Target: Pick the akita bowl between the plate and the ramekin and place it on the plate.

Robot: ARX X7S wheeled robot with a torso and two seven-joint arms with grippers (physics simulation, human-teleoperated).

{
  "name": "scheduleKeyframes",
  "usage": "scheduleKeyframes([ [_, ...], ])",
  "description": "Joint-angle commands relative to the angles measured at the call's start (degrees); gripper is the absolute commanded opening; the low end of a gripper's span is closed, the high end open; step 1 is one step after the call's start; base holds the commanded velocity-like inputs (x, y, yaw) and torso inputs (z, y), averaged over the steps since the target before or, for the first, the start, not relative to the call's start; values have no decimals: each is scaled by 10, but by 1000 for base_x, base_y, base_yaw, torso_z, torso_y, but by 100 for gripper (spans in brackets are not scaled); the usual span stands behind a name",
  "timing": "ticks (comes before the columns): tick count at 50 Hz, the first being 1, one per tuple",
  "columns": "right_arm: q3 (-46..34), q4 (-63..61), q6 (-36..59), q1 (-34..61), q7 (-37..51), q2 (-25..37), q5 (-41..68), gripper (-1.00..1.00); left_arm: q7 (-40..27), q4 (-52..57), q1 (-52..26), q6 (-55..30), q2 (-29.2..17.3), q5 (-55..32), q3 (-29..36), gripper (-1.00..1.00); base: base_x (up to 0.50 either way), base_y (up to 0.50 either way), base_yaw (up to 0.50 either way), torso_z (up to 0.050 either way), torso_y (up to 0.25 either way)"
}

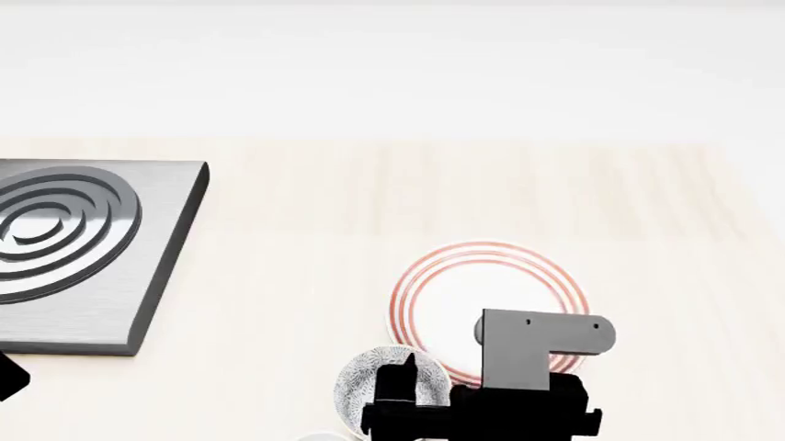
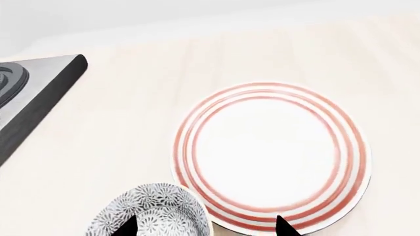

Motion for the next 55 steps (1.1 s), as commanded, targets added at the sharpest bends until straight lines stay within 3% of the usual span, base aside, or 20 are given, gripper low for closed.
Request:
scheduleKeyframes([
  [1, -4, 19, -2, 3, -2, -2, 8, 100, 0, -3, -1, 2, -1, -1, 1, 100, 0, 0, 0, 0, 0],
  [25, 21, 79, -29, -9, -4, -13, 36, 100, -5, 6, 4, 1, -4, -5, 3, 100, 0, 0, 0, 0, 0],
  [55, -4, 105, -35, 3, -9, -8, 52, 100, -7, 1, 2, 4, -5, -7, 7, 100, 0, 0, 0, 0, 0],
])
